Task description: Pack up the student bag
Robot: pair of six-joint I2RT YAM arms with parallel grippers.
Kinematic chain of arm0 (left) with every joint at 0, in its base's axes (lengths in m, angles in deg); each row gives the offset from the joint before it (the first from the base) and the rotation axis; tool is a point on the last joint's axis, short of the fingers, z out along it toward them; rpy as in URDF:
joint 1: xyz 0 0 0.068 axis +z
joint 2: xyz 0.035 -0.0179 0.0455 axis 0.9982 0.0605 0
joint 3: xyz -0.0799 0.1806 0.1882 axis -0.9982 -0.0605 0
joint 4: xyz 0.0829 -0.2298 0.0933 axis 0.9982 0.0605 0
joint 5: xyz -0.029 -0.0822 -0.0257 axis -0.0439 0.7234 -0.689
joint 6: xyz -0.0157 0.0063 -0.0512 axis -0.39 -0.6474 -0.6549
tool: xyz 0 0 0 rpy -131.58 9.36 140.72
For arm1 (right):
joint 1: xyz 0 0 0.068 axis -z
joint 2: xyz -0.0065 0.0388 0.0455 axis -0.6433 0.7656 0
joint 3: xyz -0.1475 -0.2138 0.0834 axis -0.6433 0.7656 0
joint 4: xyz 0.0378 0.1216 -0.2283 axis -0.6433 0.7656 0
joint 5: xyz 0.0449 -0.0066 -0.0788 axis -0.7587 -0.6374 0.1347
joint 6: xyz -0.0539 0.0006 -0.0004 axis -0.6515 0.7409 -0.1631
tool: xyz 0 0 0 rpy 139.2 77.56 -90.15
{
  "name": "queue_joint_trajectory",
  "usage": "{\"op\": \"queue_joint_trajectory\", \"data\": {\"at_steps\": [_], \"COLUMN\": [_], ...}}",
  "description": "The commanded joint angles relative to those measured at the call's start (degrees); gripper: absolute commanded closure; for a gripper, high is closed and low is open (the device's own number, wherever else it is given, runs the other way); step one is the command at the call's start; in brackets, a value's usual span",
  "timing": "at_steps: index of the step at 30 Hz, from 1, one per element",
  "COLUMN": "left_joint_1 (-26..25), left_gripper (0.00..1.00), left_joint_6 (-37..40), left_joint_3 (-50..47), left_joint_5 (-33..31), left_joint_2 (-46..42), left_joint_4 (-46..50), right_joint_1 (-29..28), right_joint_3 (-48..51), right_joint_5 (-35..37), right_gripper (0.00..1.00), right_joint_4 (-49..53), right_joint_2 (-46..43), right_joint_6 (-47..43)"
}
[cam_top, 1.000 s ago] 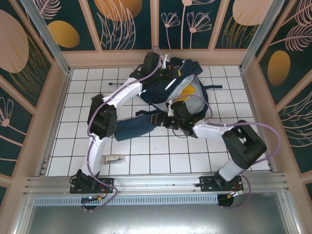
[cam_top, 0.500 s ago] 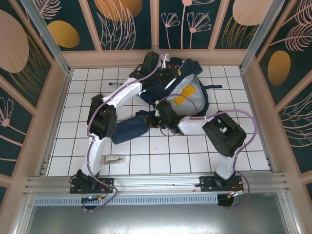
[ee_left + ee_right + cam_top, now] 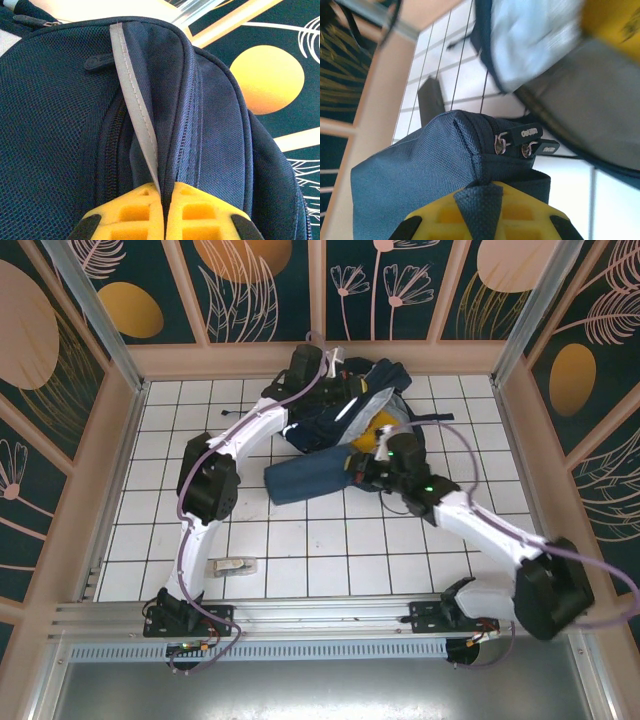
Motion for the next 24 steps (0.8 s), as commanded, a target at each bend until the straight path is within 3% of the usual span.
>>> {"op": "queue_joint_trajectory", "data": {"at_steps": [1,6,11,19,24], "left_joint_1": [2.1,2.2,2.0,1.6,0.3], "left_gripper": [1.0,1.0,1.0,1.0,1.0], "left_joint_6": [0.2,-1.0,-3.9,-6.0,-6.6], "left_joint_3": [2.7,2.8,0.8,-4.8,-5.9], "left_joint_5": [-2.3,-1.9,0.4,1.5,2.1], "left_joint_2": [-4.7,-5.0,-6.1,-9.5,-10.1], "left_joint_4": [-6.0,-6.7,-9.0,-12.8,-14.0], "right_joint_1": [7.0,18.7,25.1,26.8,23.4], "right_joint_3": [1.5,3.5,6.9,8.9,7.5], "right_joint_5": [4.9,8.9,10.2,12.3,11.9], "right_gripper": [1.0,1.0,1.0,1.0,1.0], "right_joint_4": [14.2,19.4,10.8,-13.2,-23.7], "right_joint_2": [-9.1,-18.1,-17.6,-5.4,5.1], "right_joint_6": [-3.5,-6.3,-4.4,5.3,11.3]}}
